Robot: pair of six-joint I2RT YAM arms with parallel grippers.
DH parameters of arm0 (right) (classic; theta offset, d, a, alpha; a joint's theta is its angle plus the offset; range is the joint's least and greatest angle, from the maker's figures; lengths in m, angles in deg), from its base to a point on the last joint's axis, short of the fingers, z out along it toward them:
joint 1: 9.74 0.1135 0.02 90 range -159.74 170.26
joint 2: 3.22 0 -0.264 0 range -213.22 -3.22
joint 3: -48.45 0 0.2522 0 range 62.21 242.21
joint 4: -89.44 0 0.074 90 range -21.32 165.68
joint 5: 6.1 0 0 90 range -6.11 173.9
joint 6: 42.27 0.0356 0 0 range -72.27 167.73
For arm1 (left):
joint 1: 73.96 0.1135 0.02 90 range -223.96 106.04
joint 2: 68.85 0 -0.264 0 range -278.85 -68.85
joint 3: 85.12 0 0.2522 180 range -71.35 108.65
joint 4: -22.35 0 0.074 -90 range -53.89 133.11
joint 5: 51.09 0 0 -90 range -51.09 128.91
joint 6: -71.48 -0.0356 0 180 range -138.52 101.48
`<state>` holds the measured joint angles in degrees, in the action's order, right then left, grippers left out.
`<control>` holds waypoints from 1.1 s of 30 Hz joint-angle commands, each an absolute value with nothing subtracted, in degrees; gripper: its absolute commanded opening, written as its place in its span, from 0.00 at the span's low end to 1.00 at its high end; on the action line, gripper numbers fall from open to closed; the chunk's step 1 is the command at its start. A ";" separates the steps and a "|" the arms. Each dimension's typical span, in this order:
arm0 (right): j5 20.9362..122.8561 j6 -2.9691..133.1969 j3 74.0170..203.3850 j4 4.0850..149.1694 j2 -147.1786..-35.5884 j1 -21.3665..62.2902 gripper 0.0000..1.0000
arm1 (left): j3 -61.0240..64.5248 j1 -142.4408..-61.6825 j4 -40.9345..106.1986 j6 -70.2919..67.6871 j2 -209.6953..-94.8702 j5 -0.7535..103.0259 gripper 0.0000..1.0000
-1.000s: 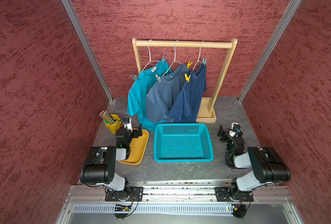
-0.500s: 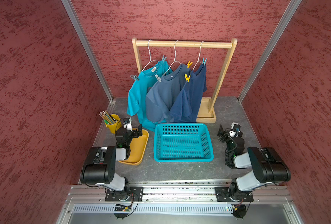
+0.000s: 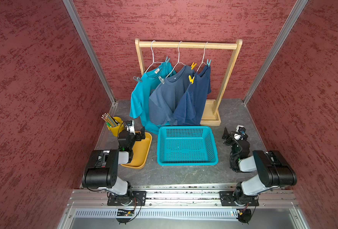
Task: Remove the clothespins securing t-shirts to the hanger
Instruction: Pick up the hanger from the clothes rail.
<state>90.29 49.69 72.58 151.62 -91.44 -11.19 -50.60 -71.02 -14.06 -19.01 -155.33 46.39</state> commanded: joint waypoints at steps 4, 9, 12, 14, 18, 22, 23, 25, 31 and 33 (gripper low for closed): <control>91.14 49.95 66.80 157.36 -81.34 -11.48 0.99 | -51.16 -70.72 -6.92 -17.22 -144.86 43.32 0.99; 98.69 60.77 69.77 134.16 -64.59 -11.46 0.99 | -43.98 -70.62 18.92 -13.06 -136.08 39.47 0.99; 100.88 66.67 72.47 120.69 -54.91 -11.44 0.99 | -40.96 -70.36 31.27 -5.00 -131.08 32.55 0.99; 99.85 68.39 76.17 109.41 -50.72 -11.47 0.99 | -38.78 -69.50 41.18 2.45 -127.58 28.89 0.99; 94.88 70.10 84.82 92.48 -48.09 -11.46 0.95 | -34.32 -64.89 55.65 2.97 -120.86 39.21 0.99; 88.02 71.18 93.15 82.65 -49.87 -11.18 0.91 | -29.64 -63.53 63.95 -4.85 -114.43 49.56 0.99; 86.96 71.44 95.05 80.77 -50.69 -10.88 0.91 | -28.48 -63.66 65.16 -6.39 -113.17 51.71 0.99; 85.81 71.62 99.13 77.28 -52.38 -9.38 0.89 | -25.75 -64.40 67.60 -8.99 -111.15 55.94 0.99; 85.84 69.75 107.12 73.37 -56.35 -0.51 0.87 | -18.30 -75.99 72.14 -10.92 -111.02 58.59 0.96; 86.21 69.70 108.59 73.01 -58.33 2.88 0.86 | -17.10 -84.28 71.08 -10.69 -112.12 55.07 0.94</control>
